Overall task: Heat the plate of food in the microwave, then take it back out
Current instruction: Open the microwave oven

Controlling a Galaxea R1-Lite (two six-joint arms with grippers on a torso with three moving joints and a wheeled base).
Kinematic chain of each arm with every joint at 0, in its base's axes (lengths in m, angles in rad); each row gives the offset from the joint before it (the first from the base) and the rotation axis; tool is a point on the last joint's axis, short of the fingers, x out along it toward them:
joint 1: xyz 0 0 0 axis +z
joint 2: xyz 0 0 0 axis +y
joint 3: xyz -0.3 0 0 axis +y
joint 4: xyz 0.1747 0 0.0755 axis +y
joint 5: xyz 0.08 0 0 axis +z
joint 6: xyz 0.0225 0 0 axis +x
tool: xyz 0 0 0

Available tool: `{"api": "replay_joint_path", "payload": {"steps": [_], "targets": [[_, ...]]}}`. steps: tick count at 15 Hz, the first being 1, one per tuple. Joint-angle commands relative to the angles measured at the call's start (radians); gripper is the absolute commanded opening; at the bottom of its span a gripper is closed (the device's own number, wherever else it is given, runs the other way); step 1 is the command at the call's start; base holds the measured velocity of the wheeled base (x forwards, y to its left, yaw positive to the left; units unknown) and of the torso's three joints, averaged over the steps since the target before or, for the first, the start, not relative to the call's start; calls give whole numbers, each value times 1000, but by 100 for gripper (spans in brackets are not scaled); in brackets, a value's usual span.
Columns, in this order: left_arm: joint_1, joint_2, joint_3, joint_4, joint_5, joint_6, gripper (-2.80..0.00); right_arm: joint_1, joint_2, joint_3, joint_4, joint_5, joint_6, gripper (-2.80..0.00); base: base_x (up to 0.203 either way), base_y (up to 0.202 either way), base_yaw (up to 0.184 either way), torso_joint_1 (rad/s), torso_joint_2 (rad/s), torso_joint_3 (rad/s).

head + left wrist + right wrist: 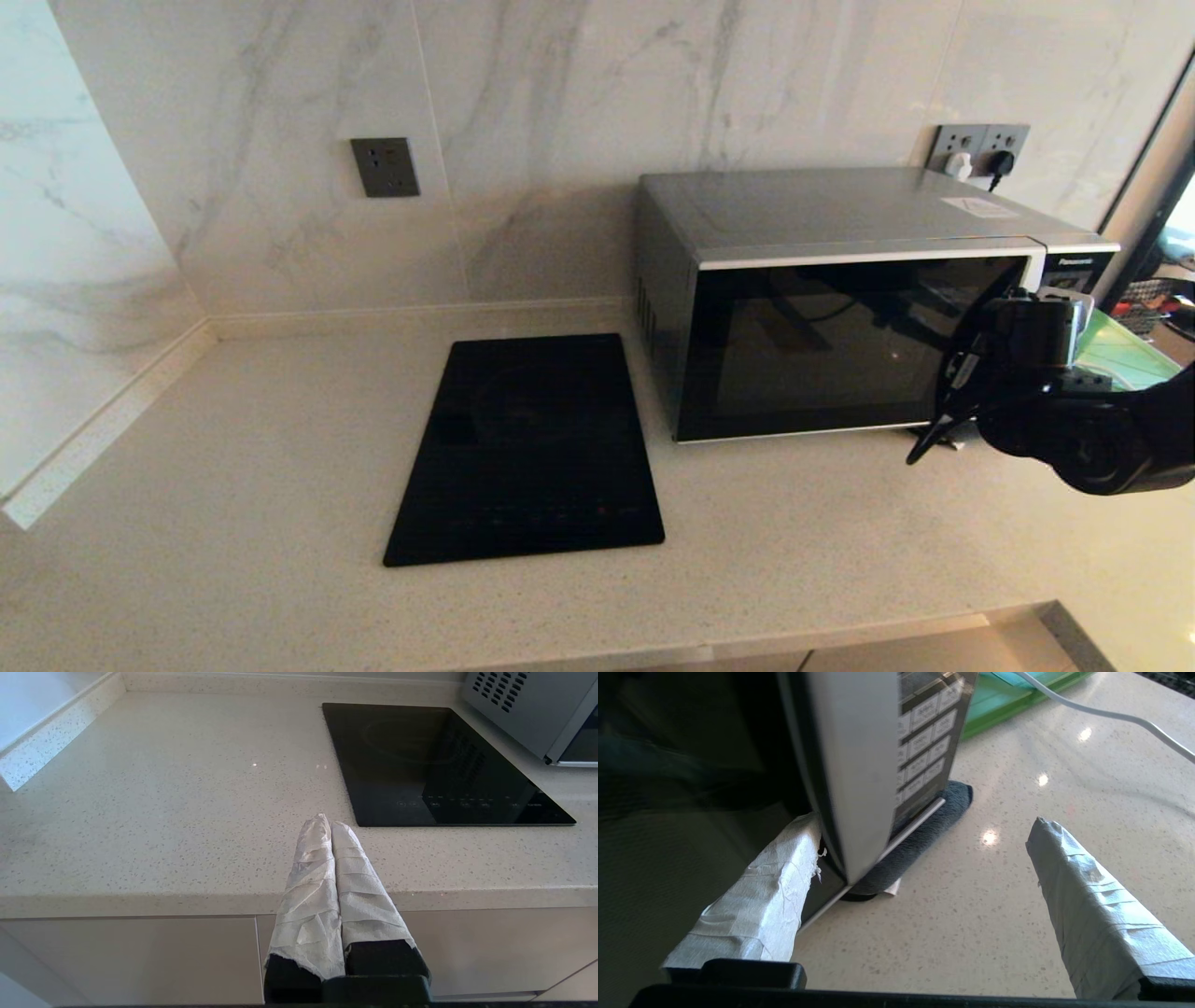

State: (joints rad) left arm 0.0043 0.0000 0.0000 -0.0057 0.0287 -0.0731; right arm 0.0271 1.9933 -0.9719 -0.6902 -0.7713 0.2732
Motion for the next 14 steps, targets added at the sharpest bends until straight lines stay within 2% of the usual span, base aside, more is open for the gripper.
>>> {"api": "replay_joint_path", "payload": {"steps": [1, 14], "targets": [[0, 1, 0, 0, 0, -1, -280, -10, 11, -7, -5, -2, 1, 0, 0, 0, 0, 0, 0, 0], [0, 2, 0, 0, 0, -1, -280, -36, 52, -50, -6, 0, 5, 0, 0, 0, 0, 0, 0, 0]]}}
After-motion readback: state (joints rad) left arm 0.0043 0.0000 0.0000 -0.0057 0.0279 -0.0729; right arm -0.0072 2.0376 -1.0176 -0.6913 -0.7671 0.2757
